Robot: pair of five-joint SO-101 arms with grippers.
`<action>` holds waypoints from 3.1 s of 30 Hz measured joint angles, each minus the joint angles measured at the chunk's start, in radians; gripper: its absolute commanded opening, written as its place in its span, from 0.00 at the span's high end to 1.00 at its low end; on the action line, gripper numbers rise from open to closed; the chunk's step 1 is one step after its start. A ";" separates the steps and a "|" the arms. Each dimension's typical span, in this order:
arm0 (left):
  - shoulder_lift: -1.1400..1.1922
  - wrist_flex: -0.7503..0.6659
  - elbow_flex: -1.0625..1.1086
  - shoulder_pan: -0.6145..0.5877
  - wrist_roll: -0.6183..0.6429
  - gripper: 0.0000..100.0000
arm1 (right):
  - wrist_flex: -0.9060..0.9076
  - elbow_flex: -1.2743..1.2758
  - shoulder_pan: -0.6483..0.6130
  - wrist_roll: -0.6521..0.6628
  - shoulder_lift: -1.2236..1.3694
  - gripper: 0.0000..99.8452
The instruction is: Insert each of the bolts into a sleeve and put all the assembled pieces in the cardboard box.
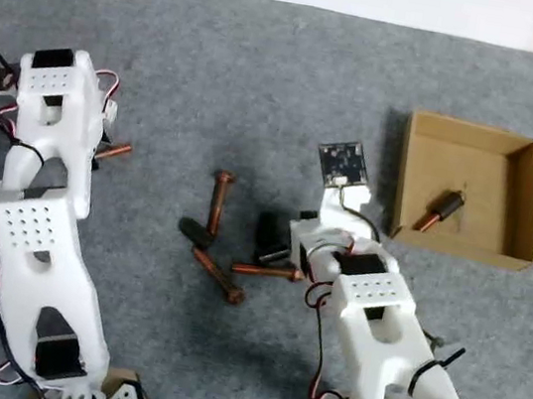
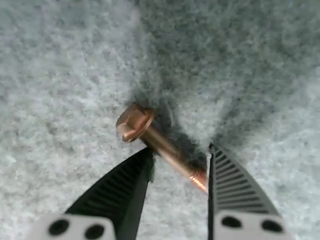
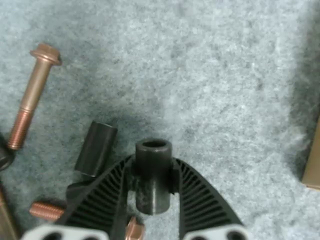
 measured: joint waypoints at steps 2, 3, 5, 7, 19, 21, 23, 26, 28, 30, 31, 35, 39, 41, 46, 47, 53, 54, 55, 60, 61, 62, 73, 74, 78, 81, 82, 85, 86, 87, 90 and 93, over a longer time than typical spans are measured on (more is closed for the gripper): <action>0.000 -0.006 -0.002 0.002 0.000 0.99 | 0.000 0.000 0.000 0.000 0.000 0.99; 0.000 -0.008 -0.012 0.002 0.002 0.97 | 0.000 0.000 0.000 0.000 0.000 0.99; 0.003 -0.009 -0.006 0.003 -0.002 1.00 | 0.000 0.000 0.000 0.000 0.000 0.99; 0.005 -0.009 -0.011 0.003 -0.002 0.99 | 0.000 0.000 0.000 0.000 0.000 0.99; -0.144 0.176 -0.193 0.003 -0.390 1.00 | 0.000 0.000 0.000 0.000 0.000 0.99; -0.212 0.219 -0.206 0.003 -0.433 1.00 | 0.000 0.021 0.000 0.000 -0.029 0.99; -0.279 0.235 -0.206 0.003 -0.477 1.00 | -0.002 0.066 0.000 0.000 -0.084 1.00; -0.381 0.244 -0.206 0.003 -0.540 1.00 | -0.054 0.157 0.000 0.006 -0.215 1.00; -0.448 0.250 -0.198 0.003 -0.572 1.00 | -0.086 0.235 0.000 0.040 -0.324 1.00; -0.520 0.253 -0.161 0.003 -0.597 1.00 | -0.107 0.315 -0.008 0.063 -0.436 1.00; -0.562 0.255 -0.132 0.003 -0.603 1.00 | -0.109 0.351 -0.023 0.069 -0.488 1.00; -0.738 0.255 0.021 0.003 -0.621 1.00 | -0.109 0.465 -0.068 0.074 -0.687 1.00; -0.953 0.255 0.222 0.003 -0.621 1.00 | -0.109 0.511 -0.080 0.077 -0.842 1.00; -1.066 0.255 0.344 0.003 -0.621 1.00 | -0.109 0.534 -0.083 0.077 -0.904 0.99; -1.356 0.133 0.681 0.003 -0.621 1.00 | -0.109 0.608 -0.115 0.077 -1.036 0.99; -1.416 0.089 0.756 0.003 -0.621 1.00 | -0.109 0.614 -0.132 0.077 -1.059 0.99; -1.752 -0.273 1.250 0.049 -0.621 1.00 | -0.109 0.620 -0.227 0.077 -1.232 0.99; -1.804 -0.331 1.330 0.080 -0.621 1.00 | -0.109 0.620 -0.236 0.077 -1.260 0.99; -1.858 -0.385 1.409 0.118 -0.623 1.00 | -0.107 0.620 -0.242 0.077 -1.286 0.99; -2.134 -0.631 1.697 0.273 -0.505 1.00 | -0.068 0.620 -0.262 0.077 -1.339 0.99; -2.183 -0.677 1.735 0.296 -0.473 1.00 | -0.066 0.620 -0.272 0.077 -1.339 0.99; -2.232 -0.723 1.771 0.325 -0.450 1.00 | -0.060 0.620 -0.285 0.077 -1.339 0.99; -2.587 -0.934 2.087 0.640 -0.410 1.00 | 0.023 0.620 -0.362 0.249 -1.339 0.99; -2.615 -0.936 2.108 0.661 -0.410 1.00 | 0.023 0.620 -0.362 0.249 -1.339 0.99; -2.651 -0.936 2.148 0.698 -0.410 1.00 | 0.023 0.620 -0.362 0.249 -1.339 0.99; -2.651 -0.936 2.154 0.700 -0.410 1.00 | 0.023 0.620 -0.362 0.249 -1.339 0.99; -2.651 -0.936 2.154 0.700 -0.410 1.00 | 0.023 0.620 -0.362 0.249 -1.339 0.99; -2.651 -0.936 2.154 0.698 -0.410 1.00 | 0.023 0.620 -0.362 0.249 -1.339 0.99; -2.651 -0.937 2.154 0.698 -0.410 1.00 | 0.023 0.620 -0.362 0.249 -1.339 0.99; -2.651 -0.948 2.154 0.698 -0.410 1.00 | 0.023 0.620 -0.362 0.249 -1.339 0.99; -2.651 -0.979 2.153 0.698 -0.410 1.00 | 0.023 0.620 -0.362 0.249 -1.339 0.99; -2.651 -0.982 2.153 0.709 -0.410 1.00 | 0.023 0.620 -0.362 0.249 -1.339 0.99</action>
